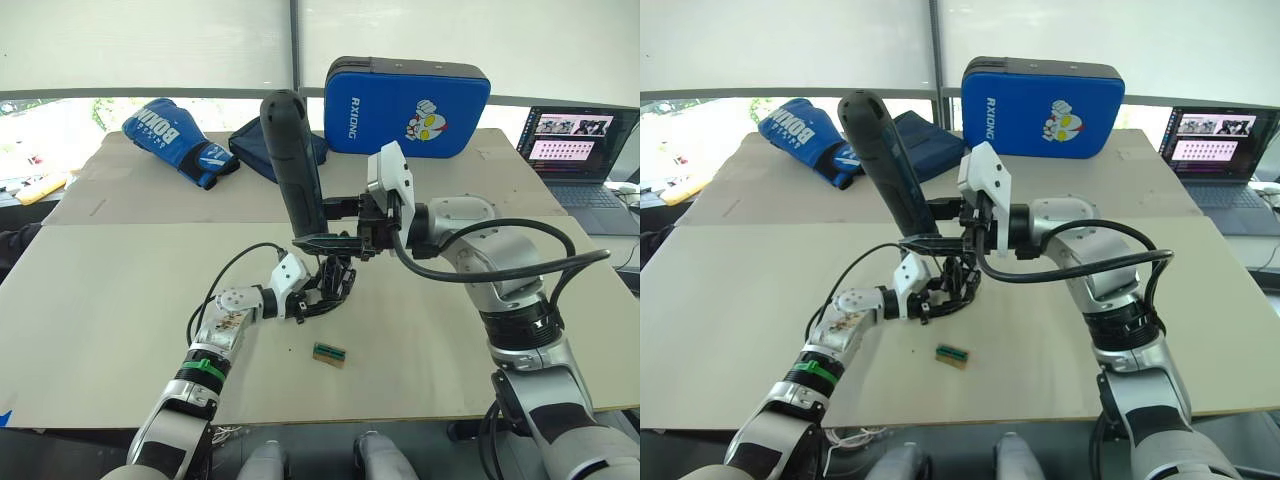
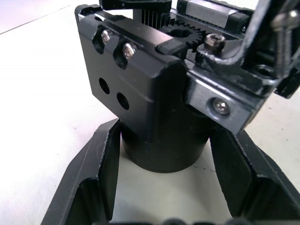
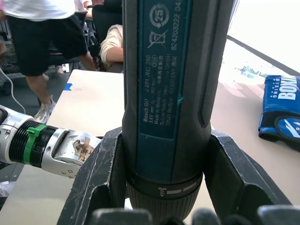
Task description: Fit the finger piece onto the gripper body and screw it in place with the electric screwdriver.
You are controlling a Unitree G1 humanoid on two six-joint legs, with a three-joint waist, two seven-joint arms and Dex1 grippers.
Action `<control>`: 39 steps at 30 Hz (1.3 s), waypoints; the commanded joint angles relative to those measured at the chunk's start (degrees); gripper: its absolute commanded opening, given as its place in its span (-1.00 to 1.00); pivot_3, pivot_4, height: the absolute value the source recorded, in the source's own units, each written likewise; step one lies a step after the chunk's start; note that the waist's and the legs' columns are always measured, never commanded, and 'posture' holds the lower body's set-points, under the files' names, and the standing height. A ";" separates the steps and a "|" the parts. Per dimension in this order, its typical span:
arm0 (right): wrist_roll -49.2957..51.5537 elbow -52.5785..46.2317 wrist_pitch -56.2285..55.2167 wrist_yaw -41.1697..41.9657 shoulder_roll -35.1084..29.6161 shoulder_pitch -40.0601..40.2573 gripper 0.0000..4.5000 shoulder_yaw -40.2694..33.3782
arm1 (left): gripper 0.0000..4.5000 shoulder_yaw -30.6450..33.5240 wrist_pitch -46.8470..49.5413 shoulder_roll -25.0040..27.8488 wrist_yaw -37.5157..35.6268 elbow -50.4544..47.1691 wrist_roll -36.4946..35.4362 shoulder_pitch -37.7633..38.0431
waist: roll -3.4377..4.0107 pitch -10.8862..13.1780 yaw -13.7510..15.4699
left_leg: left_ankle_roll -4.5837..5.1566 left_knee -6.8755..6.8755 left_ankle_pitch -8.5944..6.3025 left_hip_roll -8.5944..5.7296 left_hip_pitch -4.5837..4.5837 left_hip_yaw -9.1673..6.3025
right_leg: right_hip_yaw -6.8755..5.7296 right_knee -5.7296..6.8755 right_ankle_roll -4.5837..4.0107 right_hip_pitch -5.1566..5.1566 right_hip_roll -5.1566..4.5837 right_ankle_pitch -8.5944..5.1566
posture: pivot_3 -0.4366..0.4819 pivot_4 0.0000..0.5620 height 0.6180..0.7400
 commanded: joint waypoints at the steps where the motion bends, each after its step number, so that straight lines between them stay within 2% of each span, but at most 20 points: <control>1: 0.23 -0.79 -2.11 0.26 0.38 0.04 -0.14 -0.98 | 0.02 0.21 0.64 0.25 -0.54 -1.44 -0.85 0.42 | 0.00 0.00 0.00 | 0.00 0.00 0.00 0.00 0.00 0.00 | 0.00 0.00 0.00 0.00 0.00 0.00 | -0.05 -0.47 1.00; 29: 1.25 -3.37 -0.09 -1.36 0.85 2.02 -0.14 -0.98 | 0.02 0.37 0.40 0.49 -0.62 -0.37 -0.62 -0.11 | 0.00 0.00 -0.08 | 0.00 -0.01 0.00 0.00 0.01 0.00 | 0.00 0.00 0.00 0.00 0.00 0.00 | -0.05 -0.47 1.00; 39: 1.64 -3.14 0.25 -1.37 0.83 -0.21 -0.14 -1.77 | 0.02 0.16 0.19 0.41 -0.79 -0.45 -0.55 0.15 | 0.00 0.00 -0.09 | 0.00 -0.01 0.00 0.00 0.01 -0.01 | 0.00 0.00 0.00 0.00 0.00 0.00 | -0.05 -0.47 1.00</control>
